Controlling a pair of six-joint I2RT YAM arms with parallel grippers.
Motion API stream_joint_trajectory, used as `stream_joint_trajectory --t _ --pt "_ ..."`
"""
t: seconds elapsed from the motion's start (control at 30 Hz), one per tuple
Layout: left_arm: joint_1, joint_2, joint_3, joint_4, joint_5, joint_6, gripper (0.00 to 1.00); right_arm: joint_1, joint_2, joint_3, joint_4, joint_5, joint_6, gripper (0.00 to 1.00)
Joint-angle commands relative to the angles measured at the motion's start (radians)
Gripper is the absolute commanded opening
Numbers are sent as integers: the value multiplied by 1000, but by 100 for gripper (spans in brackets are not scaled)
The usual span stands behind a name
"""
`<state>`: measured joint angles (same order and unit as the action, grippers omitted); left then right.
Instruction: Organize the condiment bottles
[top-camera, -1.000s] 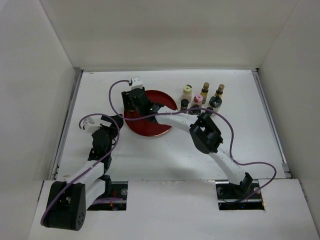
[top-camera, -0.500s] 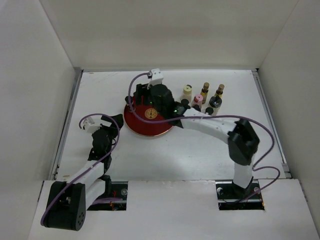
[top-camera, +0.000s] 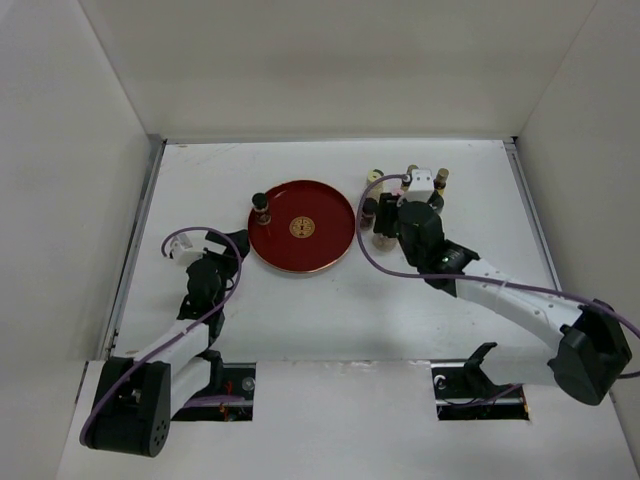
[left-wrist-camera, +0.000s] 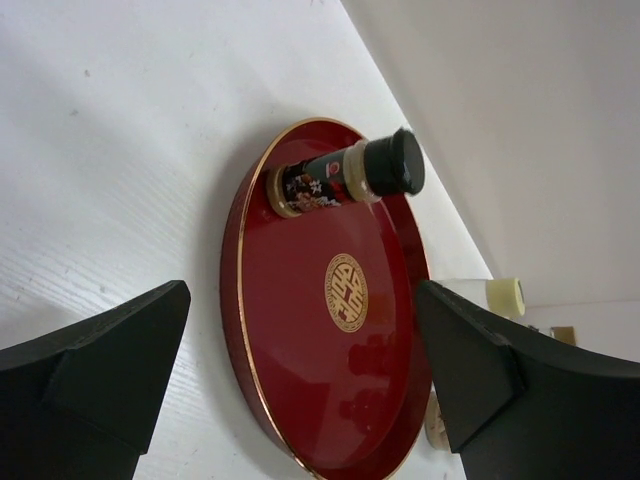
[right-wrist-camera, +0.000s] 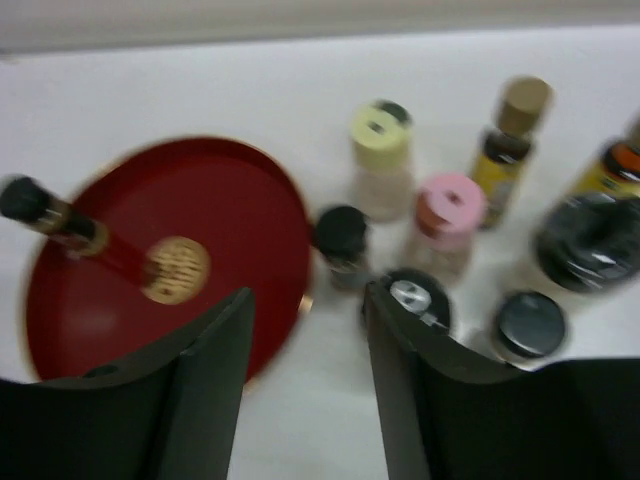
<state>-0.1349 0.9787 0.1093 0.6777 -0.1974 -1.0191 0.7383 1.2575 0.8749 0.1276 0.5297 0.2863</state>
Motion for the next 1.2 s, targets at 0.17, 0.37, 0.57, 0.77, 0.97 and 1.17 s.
stream_joint_trajectory --t 0.17,0.37,0.57,0.77,0.97,1.17 --pt "-19 32 23 74 4 -1 100 -69 -14 -53 -82 7 25 79" --pt "-16 18 20 74 3 2 100 -112 112 13 -59 -56 28 80" --pt "-13 15 17 74 3 2 100 -132 181 42 -43 -65 27 80" --pt "-18 46 26 77 12 -3 100 -150 215 50 -46 -54 34 80" --pt "-13 38 23 79 15 -4 100 -158 255 70 -49 -54 37 80" --pt "-7 28 18 79 13 -4 100 -159 266 65 -39 -62 51 67"
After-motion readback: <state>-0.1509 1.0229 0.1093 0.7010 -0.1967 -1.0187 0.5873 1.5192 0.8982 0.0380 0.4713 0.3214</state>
